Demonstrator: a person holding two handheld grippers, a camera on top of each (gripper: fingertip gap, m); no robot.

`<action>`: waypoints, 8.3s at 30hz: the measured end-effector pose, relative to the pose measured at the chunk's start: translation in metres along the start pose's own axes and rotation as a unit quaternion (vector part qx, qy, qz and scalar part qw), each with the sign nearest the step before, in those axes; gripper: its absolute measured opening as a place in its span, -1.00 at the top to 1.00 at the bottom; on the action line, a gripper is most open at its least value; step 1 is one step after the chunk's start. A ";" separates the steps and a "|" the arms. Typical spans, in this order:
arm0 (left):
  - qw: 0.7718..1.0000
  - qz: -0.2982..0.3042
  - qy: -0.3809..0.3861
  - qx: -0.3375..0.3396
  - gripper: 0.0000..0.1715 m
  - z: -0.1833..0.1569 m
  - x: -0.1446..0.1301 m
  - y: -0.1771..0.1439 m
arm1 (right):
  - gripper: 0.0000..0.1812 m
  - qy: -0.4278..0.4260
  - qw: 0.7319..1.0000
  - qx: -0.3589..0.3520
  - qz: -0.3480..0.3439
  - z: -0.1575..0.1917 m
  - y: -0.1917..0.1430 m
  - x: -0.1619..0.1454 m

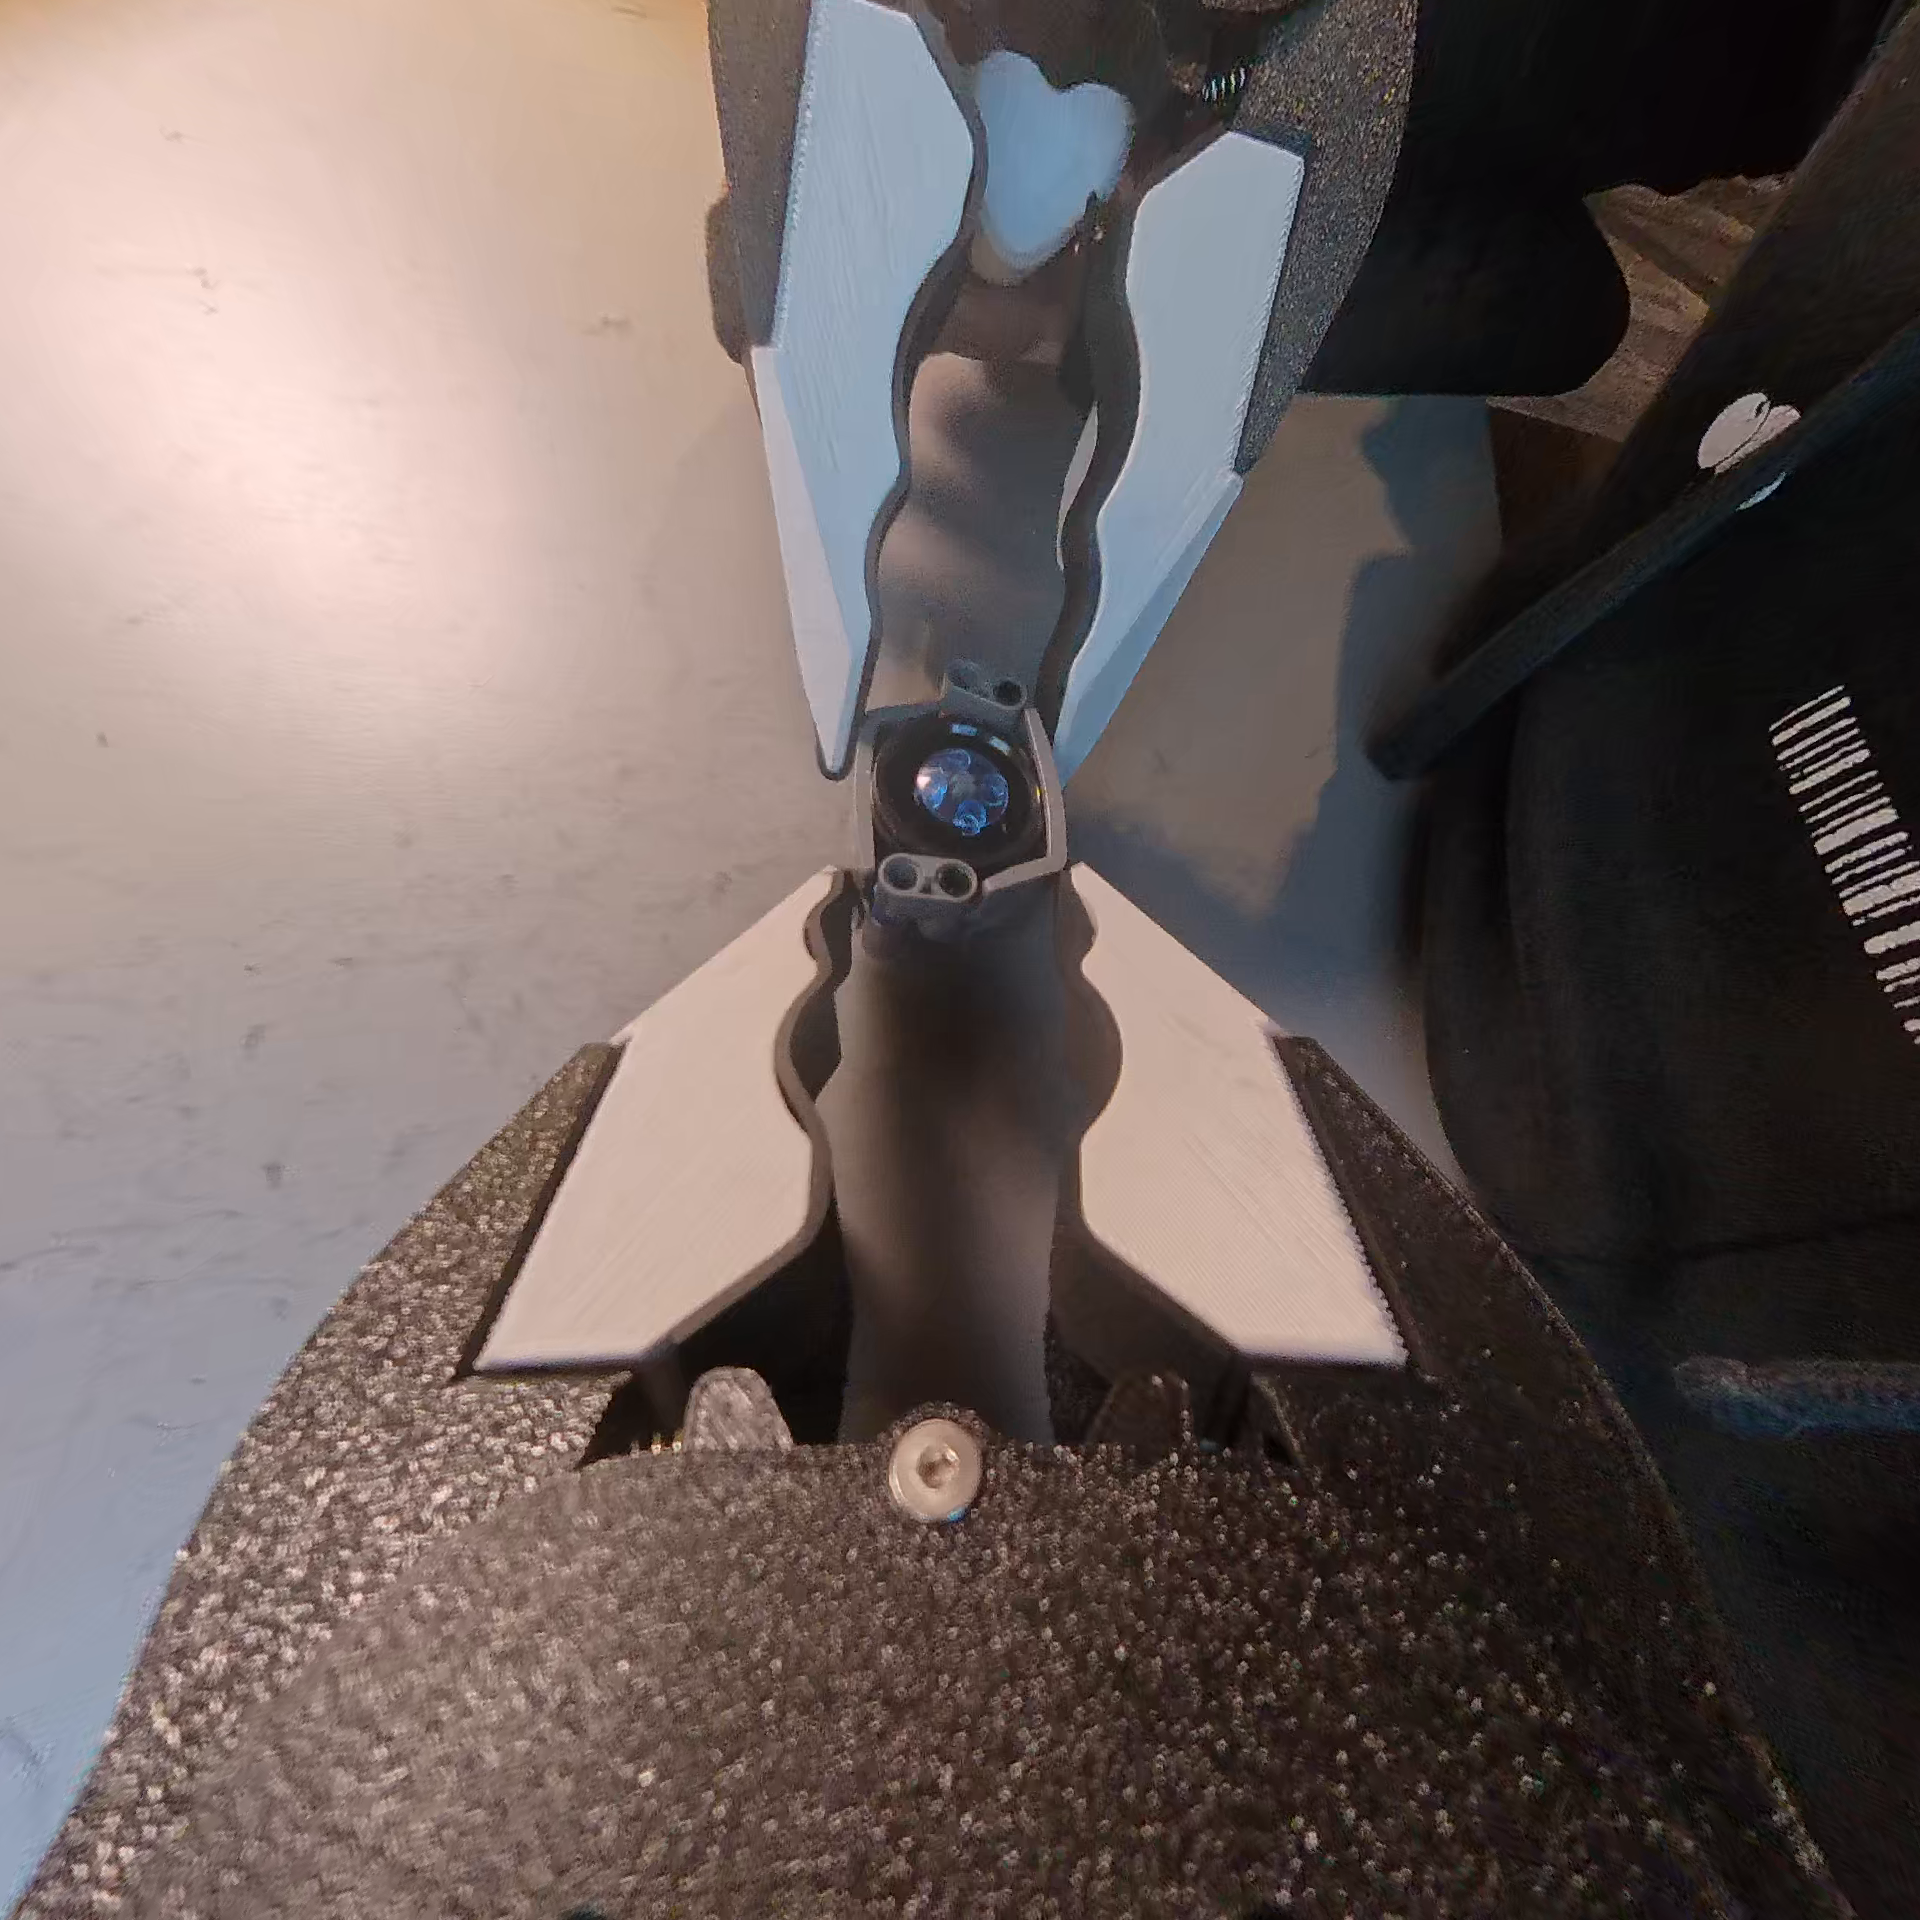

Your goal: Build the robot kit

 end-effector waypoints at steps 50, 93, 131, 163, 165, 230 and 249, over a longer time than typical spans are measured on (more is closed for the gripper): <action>0.998 0.016 0.029 0.046 0.56 -0.014 0.002 0.008 | 0.88 0.080 0.992 -0.096 -0.029 0.035 -0.013 -0.001; 0.998 0.014 0.010 0.059 0.57 -0.016 -0.002 0.009 | 0.83 0.061 0.993 -0.102 0.007 0.032 -0.011 0.003; 0.999 0.034 0.007 0.041 0.65 -0.014 -0.017 -0.002 | 0.80 -0.040 0.991 -0.131 0.006 0.040 -0.002 0.003; 0.991 -0.014 0.131 0.016 0.85 0.005 0.005 -0.007 | 0.80 -0.115 0.974 -0.177 0.085 0.036 -0.018 0.021; 0.987 0.024 0.155 0.026 0.84 0.001 0.002 -0.001 | 0.81 -0.139 0.967 -0.186 0.101 0.041 -0.013 0.023; 0.980 0.007 0.151 0.133 0.68 -0.023 -0.011 -0.009 | 0.92 0.042 0.990 -0.136 0.016 0.050 -0.011 -0.001; 0.984 -0.015 0.101 0.147 0.89 -0.033 -0.012 -0.011 | 0.95 0.065 0.991 -0.120 -0.013 0.054 -0.013 0.002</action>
Point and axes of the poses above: each gripper's, where its closed fingertips meet, y out along the fingers, x out of its top, z = x × y across the jaws, the point moved 9 cm from there along -y, back along the fingers, and after that the axes turned 15 degrees about z, right-handed, at the moved point
